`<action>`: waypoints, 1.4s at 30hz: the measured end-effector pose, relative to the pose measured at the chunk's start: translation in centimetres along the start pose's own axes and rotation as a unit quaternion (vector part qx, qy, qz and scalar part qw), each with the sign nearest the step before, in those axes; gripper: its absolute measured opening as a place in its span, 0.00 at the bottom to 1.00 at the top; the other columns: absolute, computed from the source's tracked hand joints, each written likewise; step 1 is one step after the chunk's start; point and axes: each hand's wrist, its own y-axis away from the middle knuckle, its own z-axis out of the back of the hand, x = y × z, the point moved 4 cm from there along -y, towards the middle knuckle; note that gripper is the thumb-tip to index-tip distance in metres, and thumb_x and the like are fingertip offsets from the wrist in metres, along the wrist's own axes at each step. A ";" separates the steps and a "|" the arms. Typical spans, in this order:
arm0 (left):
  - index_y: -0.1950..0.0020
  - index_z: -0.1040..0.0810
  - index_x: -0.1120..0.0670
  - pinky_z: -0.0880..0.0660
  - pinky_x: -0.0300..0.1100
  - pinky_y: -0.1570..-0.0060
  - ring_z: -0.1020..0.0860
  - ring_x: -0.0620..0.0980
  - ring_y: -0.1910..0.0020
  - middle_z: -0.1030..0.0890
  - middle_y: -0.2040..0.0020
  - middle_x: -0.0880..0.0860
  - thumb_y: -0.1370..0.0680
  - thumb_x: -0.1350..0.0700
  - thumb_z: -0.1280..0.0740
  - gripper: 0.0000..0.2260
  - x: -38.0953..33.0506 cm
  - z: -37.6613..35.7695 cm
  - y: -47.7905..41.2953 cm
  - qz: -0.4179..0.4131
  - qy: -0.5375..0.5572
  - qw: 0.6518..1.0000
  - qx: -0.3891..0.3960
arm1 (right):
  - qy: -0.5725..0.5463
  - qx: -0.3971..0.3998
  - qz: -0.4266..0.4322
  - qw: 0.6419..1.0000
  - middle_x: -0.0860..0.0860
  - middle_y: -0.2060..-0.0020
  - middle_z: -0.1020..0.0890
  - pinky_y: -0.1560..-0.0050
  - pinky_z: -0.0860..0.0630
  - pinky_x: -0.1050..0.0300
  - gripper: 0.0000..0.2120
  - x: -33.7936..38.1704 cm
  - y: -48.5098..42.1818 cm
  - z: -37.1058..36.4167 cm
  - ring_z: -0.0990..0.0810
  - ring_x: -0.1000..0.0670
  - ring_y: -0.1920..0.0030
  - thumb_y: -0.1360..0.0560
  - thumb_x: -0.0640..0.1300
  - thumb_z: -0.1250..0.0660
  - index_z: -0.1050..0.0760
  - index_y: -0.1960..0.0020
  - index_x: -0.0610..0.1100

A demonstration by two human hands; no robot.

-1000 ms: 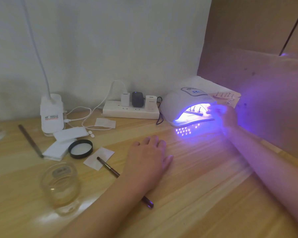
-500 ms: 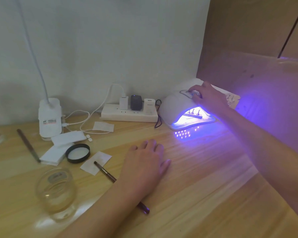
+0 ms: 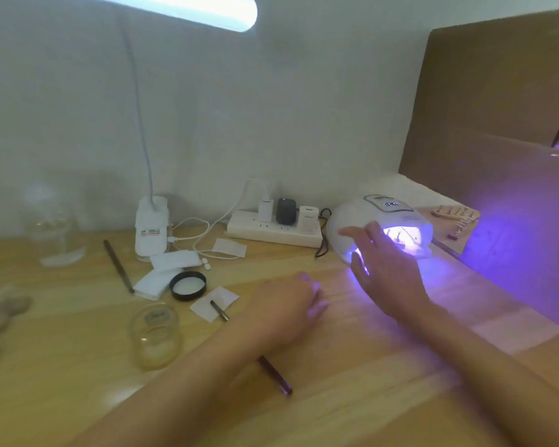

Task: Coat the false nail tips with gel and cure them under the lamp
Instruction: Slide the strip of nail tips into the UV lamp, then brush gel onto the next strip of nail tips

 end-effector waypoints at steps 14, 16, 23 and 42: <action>0.42 0.26 0.48 0.33 0.40 0.45 0.29 0.37 0.54 0.27 0.52 0.39 0.18 0.52 0.39 0.06 4.5 6.4 20.7 -0.056 0.138 0.975 -0.166 | -0.262 0.143 0.281 0.912 0.67 0.60 0.27 0.69 0.29 0.68 0.08 19.6 5.7 6.4 0.29 0.63 0.68 0.24 0.47 0.40 0.29 0.48 0.60; 0.45 0.23 0.44 0.35 0.35 0.49 0.30 0.33 0.57 0.28 0.57 0.36 0.20 0.46 0.39 0.08 8.0 6.6 25.3 -0.007 0.092 0.982 -0.163 | -0.230 0.215 0.332 0.889 0.70 0.60 0.30 0.67 0.27 0.67 0.11 24.1 6.2 4.8 0.32 0.65 0.71 0.24 0.55 0.45 0.34 0.42 0.63; 0.55 0.30 0.41 0.32 0.34 0.65 0.27 0.37 0.59 0.27 0.61 0.41 0.27 0.34 0.38 0.12 21.4 8.3 36.9 0.253 -0.057 0.951 -0.167 | -0.206 0.245 0.277 0.906 0.63 0.62 0.33 0.62 0.30 0.61 0.20 33.7 2.9 -1.9 0.29 0.59 0.61 0.20 0.58 0.42 0.41 0.30 0.61; 0.54 0.27 0.37 0.32 0.30 0.64 0.25 0.33 0.57 0.24 0.54 0.33 0.28 0.39 0.30 0.08 21.5 7.8 35.8 0.236 0.028 0.966 -0.100 | -0.174 0.290 0.228 0.913 0.60 0.66 0.27 0.70 0.36 0.65 0.05 31.4 3.5 -1.4 0.27 0.61 0.66 0.20 0.61 0.42 0.36 0.46 0.63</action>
